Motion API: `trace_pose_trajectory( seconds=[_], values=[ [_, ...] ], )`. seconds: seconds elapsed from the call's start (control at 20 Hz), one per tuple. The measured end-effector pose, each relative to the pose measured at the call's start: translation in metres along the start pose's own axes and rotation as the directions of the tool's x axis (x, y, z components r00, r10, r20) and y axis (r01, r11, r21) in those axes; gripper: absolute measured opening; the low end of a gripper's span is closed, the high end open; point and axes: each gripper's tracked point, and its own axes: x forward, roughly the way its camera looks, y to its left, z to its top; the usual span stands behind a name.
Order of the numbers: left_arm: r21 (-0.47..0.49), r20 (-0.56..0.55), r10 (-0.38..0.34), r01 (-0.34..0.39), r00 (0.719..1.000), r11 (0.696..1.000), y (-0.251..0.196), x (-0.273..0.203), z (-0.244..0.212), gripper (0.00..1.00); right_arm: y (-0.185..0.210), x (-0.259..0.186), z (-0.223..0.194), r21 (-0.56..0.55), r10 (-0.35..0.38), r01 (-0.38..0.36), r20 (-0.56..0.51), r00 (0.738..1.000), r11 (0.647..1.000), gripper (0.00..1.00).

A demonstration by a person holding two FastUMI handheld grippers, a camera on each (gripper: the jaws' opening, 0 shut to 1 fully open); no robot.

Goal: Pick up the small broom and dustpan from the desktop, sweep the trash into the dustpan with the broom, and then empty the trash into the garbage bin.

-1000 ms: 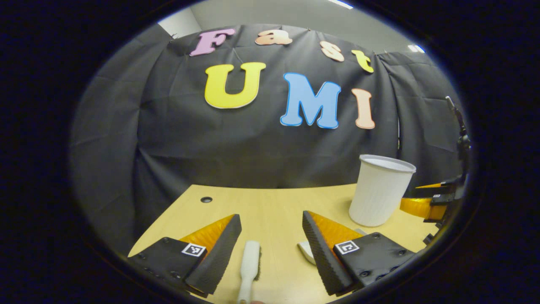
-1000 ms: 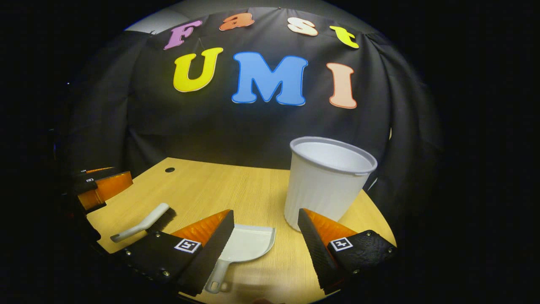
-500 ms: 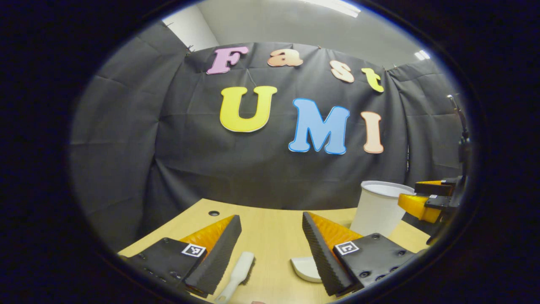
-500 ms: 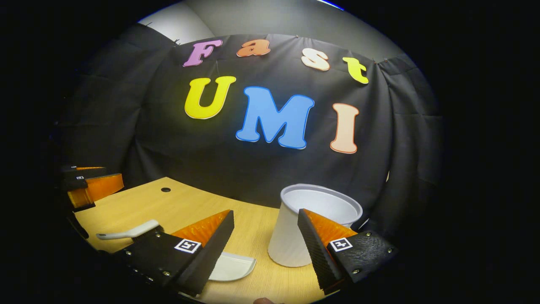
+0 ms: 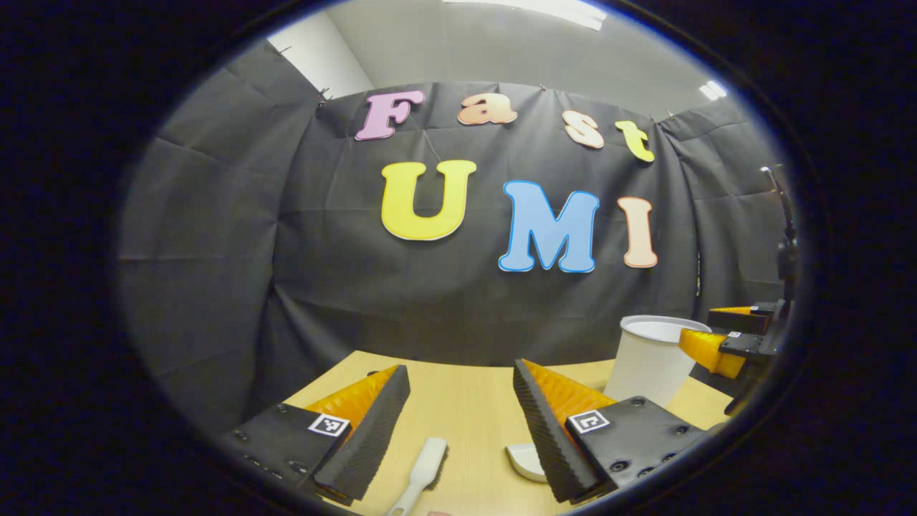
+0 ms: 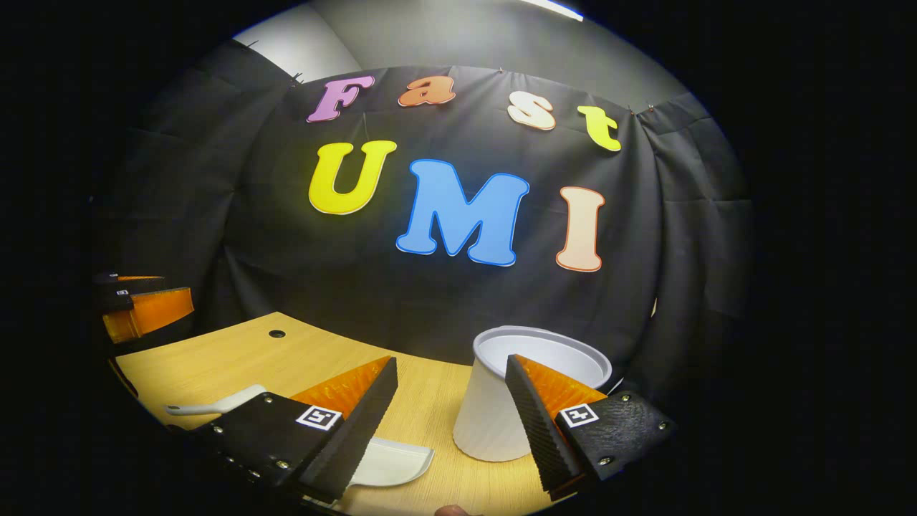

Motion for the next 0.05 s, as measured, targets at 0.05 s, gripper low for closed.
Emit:
trace_pose_trajectory(
  seconds=[0.05],
  values=[
    [0.003,0.002,-0.001,0.001,1.0,1.0,0.0009,-0.0001,0.0006,0.95,-0.0003,-0.0024,0.0007,-0.004,-0.003,0.003,0.001,1.0,1.0,0.95]
  ],
)
